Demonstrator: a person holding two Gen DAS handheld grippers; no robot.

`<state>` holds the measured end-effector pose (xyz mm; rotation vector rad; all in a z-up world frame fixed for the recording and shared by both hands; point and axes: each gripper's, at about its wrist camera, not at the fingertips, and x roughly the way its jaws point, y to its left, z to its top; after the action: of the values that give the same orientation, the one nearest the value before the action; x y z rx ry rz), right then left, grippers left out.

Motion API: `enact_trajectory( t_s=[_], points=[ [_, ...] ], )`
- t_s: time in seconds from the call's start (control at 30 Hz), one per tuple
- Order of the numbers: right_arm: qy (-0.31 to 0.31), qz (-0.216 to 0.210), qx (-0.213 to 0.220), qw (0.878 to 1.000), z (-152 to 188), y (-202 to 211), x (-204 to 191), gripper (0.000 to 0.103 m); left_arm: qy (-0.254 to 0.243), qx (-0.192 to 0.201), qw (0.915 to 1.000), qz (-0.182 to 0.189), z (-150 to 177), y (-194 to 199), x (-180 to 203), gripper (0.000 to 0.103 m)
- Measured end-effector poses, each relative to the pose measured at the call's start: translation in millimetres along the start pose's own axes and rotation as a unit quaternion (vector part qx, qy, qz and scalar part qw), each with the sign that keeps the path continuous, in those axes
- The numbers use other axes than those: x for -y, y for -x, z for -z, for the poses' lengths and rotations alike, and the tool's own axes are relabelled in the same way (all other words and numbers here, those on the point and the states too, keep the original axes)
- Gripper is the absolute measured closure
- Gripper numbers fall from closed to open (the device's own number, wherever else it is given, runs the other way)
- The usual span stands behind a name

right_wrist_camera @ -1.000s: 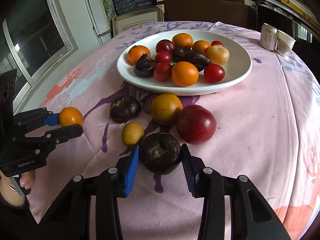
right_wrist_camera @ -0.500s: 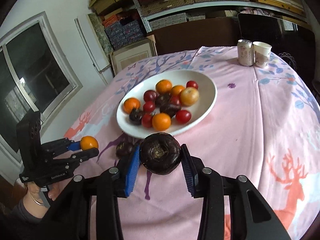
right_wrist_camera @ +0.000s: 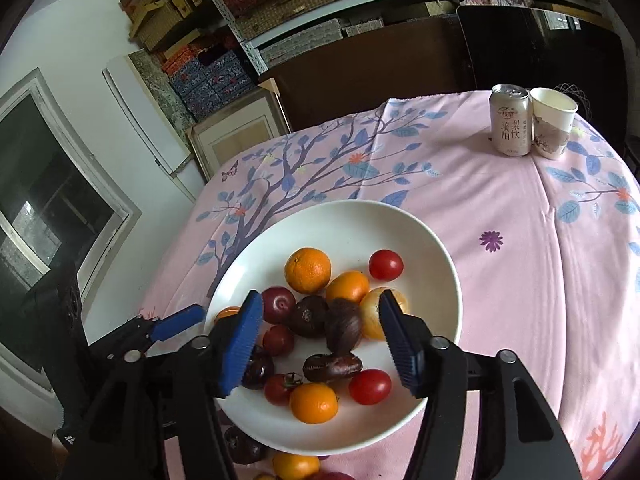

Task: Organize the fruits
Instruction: 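Open both tools over the plate to drop the orange and dark tomato, then grasp a dark brown tomato with the left tool while the right tool grasps a red tomato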

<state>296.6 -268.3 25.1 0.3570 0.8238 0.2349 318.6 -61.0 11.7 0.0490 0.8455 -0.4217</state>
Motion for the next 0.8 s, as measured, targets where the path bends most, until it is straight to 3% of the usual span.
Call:
enact_trajectory(
  t_s=[0.13, 0.4, 0.47, 0.53, 0.8],
  points=[
    [0.036, 0.008, 0.007, 0.999, 23.7, 25.5, -6.0, 0.041, -0.029, 0.015, 0.9994, 0.007, 25.5, 32.5, 2.6, 0.024],
    [0.033, -0.028, 0.006, 0.999, 118.5, 67.3, 18.8, 0.041, -0.158, -0.029, 0.9864, -0.037, 114.9, 47.0, 20.4, 0.024],
    [0.021, -0.037, 0.003, 0.999, 128.9, 66.5, 23.9, 0.041, -0.158, -0.035, 0.9858, -0.045, 119.0, 39.9, 22.1, 0.027],
    [0.015, -0.043, 0.000, 0.999, 135.1, 62.8, 27.0, 0.041, -0.147, -0.045, 0.9876, -0.032, 116.5, 32.3, 23.5, 0.040],
    [0.010, -0.031, -0.018, 0.999, 140.1, 52.2, 36.5, 0.041, -0.168, -0.046, 0.9845, -0.018, 114.3, -0.2, 51.9, 0.046]
  ],
)
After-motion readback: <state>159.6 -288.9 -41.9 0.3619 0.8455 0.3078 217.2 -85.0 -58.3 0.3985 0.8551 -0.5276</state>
